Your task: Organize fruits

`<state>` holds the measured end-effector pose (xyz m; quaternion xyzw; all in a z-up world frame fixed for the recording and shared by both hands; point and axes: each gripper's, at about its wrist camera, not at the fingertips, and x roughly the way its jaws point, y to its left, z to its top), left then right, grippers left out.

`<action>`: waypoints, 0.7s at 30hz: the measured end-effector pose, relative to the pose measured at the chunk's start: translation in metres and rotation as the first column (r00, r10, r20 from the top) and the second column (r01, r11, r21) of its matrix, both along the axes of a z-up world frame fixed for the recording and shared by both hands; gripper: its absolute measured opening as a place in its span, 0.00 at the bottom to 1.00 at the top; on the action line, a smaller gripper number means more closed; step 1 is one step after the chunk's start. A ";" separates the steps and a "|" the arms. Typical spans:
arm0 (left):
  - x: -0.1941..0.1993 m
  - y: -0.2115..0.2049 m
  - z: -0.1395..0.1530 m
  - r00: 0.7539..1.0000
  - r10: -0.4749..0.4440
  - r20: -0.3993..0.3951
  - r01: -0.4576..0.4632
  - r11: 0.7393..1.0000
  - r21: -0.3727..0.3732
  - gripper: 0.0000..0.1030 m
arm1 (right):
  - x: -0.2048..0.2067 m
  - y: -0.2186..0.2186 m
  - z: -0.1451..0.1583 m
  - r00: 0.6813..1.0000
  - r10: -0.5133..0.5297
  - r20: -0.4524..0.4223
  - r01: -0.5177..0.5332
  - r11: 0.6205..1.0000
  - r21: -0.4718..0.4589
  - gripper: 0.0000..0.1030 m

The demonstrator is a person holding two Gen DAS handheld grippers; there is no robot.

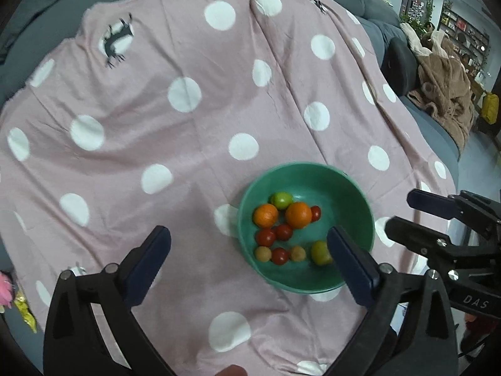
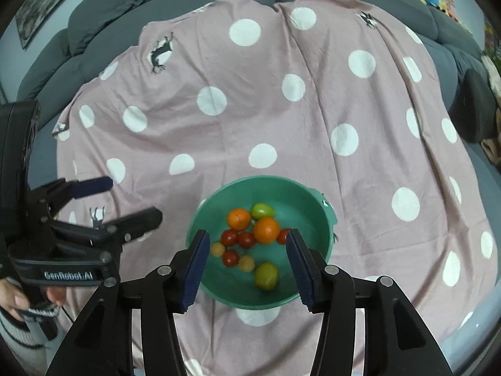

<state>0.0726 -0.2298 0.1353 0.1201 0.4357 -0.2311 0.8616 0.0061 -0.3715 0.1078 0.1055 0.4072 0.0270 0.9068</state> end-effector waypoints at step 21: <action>-0.010 -0.006 0.033 0.999 0.020 0.041 -0.021 0.999 0.033 0.98 | -0.013 0.010 0.033 0.998 0.041 0.041 -0.038 0.997 -0.073 0.50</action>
